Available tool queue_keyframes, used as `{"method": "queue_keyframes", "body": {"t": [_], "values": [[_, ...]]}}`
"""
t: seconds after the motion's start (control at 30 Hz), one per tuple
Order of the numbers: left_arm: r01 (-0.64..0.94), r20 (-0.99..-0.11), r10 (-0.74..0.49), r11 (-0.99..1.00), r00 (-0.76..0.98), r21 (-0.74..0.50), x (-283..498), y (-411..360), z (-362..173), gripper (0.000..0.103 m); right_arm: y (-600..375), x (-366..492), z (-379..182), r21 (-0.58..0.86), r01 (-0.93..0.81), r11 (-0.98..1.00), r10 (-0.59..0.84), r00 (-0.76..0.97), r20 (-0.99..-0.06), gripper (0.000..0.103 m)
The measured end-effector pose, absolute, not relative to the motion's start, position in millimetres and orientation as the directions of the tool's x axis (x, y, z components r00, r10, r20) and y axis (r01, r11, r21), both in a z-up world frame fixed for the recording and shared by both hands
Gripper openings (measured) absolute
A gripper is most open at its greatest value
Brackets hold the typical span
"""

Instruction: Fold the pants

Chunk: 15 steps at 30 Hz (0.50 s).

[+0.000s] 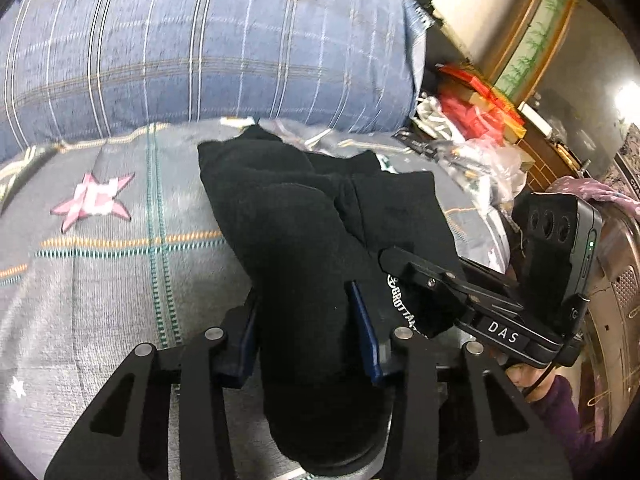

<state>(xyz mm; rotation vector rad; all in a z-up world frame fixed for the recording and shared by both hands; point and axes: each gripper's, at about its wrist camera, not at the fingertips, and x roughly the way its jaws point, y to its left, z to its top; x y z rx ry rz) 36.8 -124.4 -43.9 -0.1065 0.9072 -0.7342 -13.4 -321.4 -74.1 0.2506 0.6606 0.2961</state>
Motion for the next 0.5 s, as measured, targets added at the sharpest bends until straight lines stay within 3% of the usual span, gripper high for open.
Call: {"method": "queue_keyframes", "body": {"t": [0.2,0.5], "values": [[0.511,-0.631,-0.628,0.765,0.456,-0.392,34,-107,-20,0.039,-319,-25,-51,0.352,-0.243,0.904,0.388,0.812,-0.436,0.027],[0.37,-0.649,-0.533,0.845,0.543,-0.386,38,-31,-20,0.039,-252,0,-47,0.379,-0.336,0.862,0.488,0.751,-0.445,0.027]]}}
